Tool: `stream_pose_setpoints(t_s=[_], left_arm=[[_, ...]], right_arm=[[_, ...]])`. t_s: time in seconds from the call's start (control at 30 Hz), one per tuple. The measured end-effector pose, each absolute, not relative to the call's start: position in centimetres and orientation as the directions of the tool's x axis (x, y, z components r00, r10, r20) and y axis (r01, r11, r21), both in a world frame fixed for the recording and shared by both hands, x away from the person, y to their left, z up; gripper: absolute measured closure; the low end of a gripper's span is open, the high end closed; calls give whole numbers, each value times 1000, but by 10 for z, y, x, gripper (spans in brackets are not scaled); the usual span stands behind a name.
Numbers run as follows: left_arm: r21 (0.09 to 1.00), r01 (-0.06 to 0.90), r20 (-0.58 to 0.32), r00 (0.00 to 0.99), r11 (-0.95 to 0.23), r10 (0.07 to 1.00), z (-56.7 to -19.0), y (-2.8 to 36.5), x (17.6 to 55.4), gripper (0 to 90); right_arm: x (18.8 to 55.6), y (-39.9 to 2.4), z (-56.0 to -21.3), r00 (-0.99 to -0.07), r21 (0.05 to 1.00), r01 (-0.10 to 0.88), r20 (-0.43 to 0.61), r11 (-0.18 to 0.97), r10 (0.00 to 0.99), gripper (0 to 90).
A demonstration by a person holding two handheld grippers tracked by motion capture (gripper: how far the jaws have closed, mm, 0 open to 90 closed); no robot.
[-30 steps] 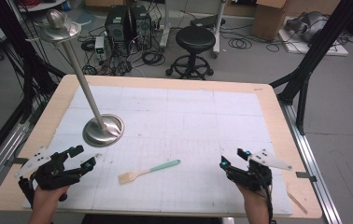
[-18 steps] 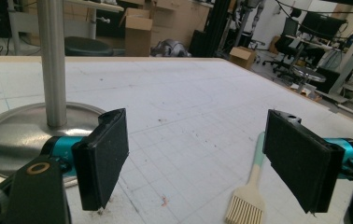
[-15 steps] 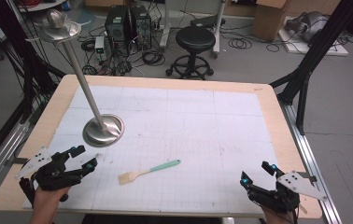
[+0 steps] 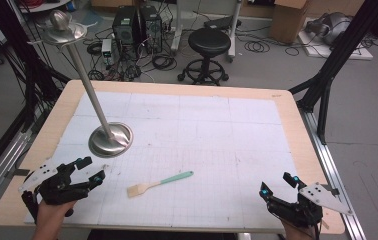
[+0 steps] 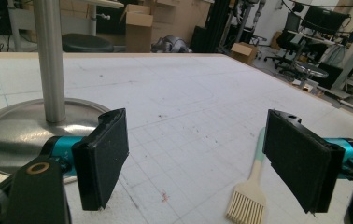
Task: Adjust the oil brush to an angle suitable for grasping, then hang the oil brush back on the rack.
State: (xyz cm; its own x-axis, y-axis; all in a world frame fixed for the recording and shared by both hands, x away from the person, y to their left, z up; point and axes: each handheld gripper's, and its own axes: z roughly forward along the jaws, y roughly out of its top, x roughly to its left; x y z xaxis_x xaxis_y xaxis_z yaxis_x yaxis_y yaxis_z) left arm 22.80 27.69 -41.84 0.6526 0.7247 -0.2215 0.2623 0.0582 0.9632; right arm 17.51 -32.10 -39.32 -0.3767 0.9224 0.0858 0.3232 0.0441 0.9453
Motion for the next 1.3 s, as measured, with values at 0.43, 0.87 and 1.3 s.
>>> stream_pose_setpoints(t_s=[0.43, 0.87, 1.3], left_arm=[[962, 271, -216, 672, 36, 709, -420, 271, 229, 228], [958, 284, -194, 712, -25, 675, -415, 255, 236, 243], [953, 288, -193, 815, -94, 547, -400, 218, 255, 288]], right_arm=[[177, -320, -395, -356, 942, 334, 104, 23, 928, 167], [176, -318, -396, -384, 938, 344, 104, 37, 917, 169], [173, -324, -395, -373, 937, 350, 127, 12, 919, 169]])
